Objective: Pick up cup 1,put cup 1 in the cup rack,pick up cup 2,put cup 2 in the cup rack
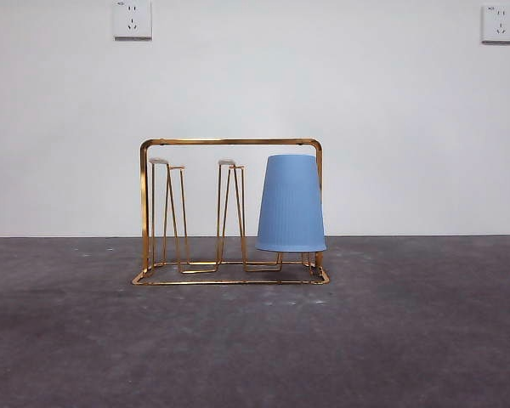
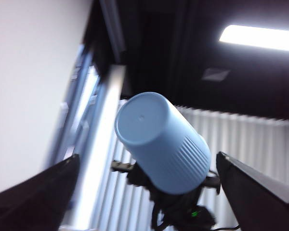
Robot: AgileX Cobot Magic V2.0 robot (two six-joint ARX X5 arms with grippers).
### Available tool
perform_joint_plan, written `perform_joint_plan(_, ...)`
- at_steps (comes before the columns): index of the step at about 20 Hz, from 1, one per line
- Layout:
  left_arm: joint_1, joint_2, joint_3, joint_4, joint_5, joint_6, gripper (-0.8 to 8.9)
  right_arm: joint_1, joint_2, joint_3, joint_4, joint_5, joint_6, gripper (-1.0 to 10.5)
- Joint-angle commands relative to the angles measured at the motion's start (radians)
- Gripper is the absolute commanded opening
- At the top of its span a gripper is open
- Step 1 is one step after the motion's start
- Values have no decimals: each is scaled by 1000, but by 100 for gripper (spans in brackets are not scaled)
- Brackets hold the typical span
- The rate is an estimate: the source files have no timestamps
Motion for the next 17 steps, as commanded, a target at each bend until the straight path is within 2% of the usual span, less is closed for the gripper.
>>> perform_joint_plan(1,1,59,-2,147,28,-145,481,2,12,-3,21,-15,-4,-16)
perform_joint_plan(5,1,144,-2,333,42,-250,481,2,16,-3,50,-32,-4,-16)
perform_joint_plan(9,1,207,-2,469,38,-319,481,2,21,-3,76,-31,-4,-16)
perform_joint_plan(17,1,287,-2,625,-10,-365,481,2,78,-3,145,-31,1,-16)
